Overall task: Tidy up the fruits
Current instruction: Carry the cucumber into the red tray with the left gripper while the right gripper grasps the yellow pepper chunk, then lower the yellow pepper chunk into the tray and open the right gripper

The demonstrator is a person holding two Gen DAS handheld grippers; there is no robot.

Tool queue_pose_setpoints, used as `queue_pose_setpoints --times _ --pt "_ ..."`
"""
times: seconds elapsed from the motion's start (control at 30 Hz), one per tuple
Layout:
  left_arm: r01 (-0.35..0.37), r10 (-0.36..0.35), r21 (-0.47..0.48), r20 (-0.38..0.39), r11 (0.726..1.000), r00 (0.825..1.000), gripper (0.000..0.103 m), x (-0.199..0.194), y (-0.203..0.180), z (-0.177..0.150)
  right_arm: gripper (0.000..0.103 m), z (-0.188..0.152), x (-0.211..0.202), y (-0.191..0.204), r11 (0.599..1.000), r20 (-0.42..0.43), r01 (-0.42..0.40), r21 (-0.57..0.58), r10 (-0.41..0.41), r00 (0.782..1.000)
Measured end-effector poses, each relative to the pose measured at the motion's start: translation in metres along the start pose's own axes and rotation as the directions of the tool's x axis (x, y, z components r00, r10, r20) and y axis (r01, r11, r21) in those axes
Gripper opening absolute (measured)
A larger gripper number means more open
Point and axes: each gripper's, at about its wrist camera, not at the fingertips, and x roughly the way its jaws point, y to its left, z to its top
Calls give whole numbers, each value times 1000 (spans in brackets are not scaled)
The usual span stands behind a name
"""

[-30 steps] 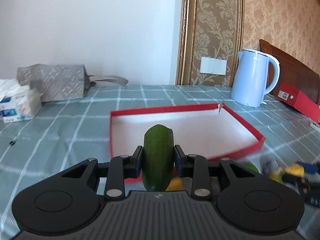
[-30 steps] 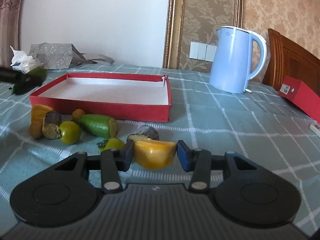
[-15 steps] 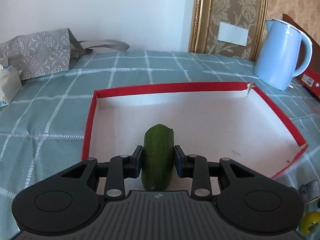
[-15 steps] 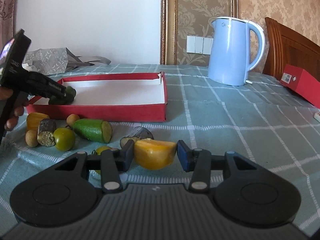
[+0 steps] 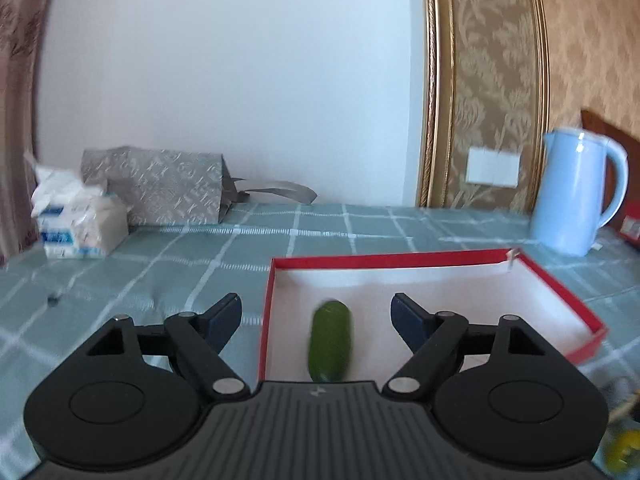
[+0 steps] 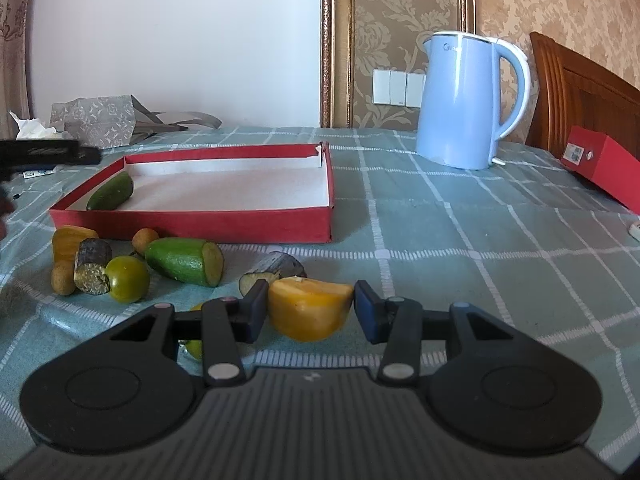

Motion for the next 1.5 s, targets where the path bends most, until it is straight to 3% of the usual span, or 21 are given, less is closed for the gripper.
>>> queue_pose_setpoints --times 0.13,0.27,0.43,0.57,0.7,1.03,1.2,1.4,1.43,1.5 --pt "57 -58 -59 1 997 998 83 -24 11 -9 44 1 -5 1 1000 17 4 -7 -3 1000" --pt "169 -170 -71 -17 983 985 83 -40 13 -22 44 6 -11 2 1000 46 16 -27 -15 999" --pt "310 -308 46 -52 950 950 83 -57 -11 -37 44 21 -11 5 999 66 5 -39 -3 998" --pt "382 -370 156 -104 911 923 83 -67 -35 -50 44 40 -3 14 997 83 -15 -71 21 996" --pt "410 -387 161 -157 898 909 83 -72 -39 -61 44 60 17 30 992 81 -51 -113 61 995" --pt "340 -347 -72 -248 938 905 83 -49 -2 -63 44 100 119 50 987 -80 -103 -122 94 992" --pt "332 -331 -42 -260 942 907 86 -48 -7 -64 44 103 156 58 985 -171 -119 -129 96 981" --pt "341 -334 -23 -270 940 903 91 -48 -11 -63 45 105 169 60 985 -224 -121 -120 92 970" --pt "340 -331 -16 -272 940 904 91 -48 -12 -63 50 105 169 60 984 -226 -123 -125 93 970" --pt "342 -333 -15 -273 939 902 92 -48 -13 -63 71 106 168 62 984 -216 -117 -133 87 973"
